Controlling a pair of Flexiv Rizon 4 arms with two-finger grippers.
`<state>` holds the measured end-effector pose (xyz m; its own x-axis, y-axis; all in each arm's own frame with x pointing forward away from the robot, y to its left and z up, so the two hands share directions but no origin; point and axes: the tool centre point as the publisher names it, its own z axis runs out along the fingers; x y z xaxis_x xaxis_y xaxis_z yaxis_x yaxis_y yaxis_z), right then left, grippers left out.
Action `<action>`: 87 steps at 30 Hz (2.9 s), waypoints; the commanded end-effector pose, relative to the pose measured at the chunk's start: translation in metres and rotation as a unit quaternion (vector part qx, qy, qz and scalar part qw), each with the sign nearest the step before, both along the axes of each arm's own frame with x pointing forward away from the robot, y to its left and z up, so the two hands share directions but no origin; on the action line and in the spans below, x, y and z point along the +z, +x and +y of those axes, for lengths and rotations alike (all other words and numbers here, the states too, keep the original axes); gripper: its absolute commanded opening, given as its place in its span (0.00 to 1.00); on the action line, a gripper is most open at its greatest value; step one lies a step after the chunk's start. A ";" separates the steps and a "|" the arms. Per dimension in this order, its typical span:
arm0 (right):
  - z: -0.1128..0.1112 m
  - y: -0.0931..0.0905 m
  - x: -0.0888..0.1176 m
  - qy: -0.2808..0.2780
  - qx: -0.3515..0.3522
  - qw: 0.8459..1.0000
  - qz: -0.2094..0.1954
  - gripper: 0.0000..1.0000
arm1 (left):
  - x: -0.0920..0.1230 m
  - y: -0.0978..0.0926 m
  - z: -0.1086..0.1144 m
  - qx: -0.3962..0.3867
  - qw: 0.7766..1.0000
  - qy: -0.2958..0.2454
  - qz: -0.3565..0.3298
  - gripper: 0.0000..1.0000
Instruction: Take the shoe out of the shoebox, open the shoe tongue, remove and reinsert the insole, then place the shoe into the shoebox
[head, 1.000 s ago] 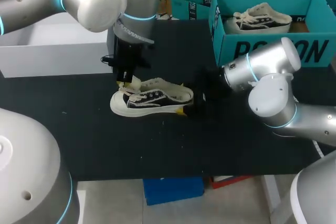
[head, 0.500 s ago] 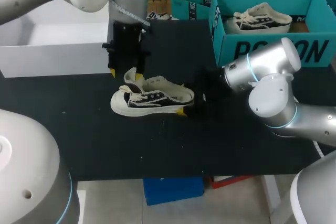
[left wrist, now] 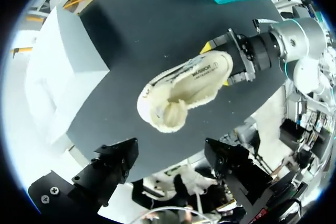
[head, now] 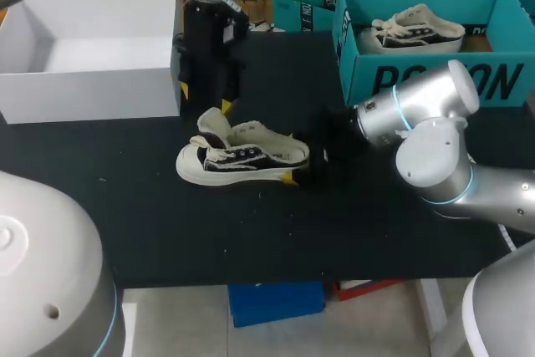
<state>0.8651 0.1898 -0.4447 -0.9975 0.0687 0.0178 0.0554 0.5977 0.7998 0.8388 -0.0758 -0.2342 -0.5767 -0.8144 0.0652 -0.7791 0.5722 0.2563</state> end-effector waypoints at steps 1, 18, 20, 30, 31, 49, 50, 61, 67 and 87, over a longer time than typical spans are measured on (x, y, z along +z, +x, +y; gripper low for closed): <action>0.001 0.000 -0.001 0.000 -0.001 1.000 0.000 0.00 | 0.008 0.008 -0.015 -0.262 0.961 -0.021 0.090 0.65; 0.001 0.000 -0.001 0.000 -0.001 1.000 0.000 0.00 | 0.011 0.012 -0.018 -0.383 0.905 -0.067 0.172 0.00; 0.001 0.000 -0.001 0.000 -0.001 1.000 0.000 0.00 | 0.011 0.012 -0.018 -0.383 0.905 -0.067 0.172 0.00; 0.001 0.000 -0.001 0.000 -0.001 1.000 0.000 0.00 | 0.011 0.012 -0.018 -0.383 0.905 -0.067 0.172 0.00; 0.001 0.000 -0.001 0.000 -0.001 1.000 0.000 0.00 | 0.011 0.010 -0.016 -0.386 0.905 -0.061 0.168 0.00; 0.001 0.000 -0.001 0.000 -0.001 1.000 0.000 0.00 | 0.004 -0.014 -0.013 -0.396 0.899 -0.184 0.027 0.00; 0.001 0.000 -0.001 0.000 -0.001 1.000 0.000 0.00 | 0.004 -0.014 -0.013 -0.396 0.899 -0.184 0.027 0.00; 0.001 0.000 -0.001 0.000 -0.001 1.000 0.000 0.00 | 0.004 -0.014 -0.013 -0.396 0.899 -0.184 0.027 0.00; 0.001 0.000 -0.001 0.000 -0.001 1.000 0.000 0.00 | -0.019 -0.010 -0.020 -0.391 0.899 -0.197 -0.003 0.00; 0.001 0.000 -0.001 0.000 -0.001 1.000 0.000 0.00 | -0.068 0.021 -0.046 -0.391 0.896 -0.212 0.007 0.00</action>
<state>0.8651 0.1898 -0.4447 -0.9975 0.0688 0.0177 0.0554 0.5976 0.7999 0.8502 -0.1102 -0.2945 -0.9636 -0.0697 0.2580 -0.1047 0.9867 -0.1245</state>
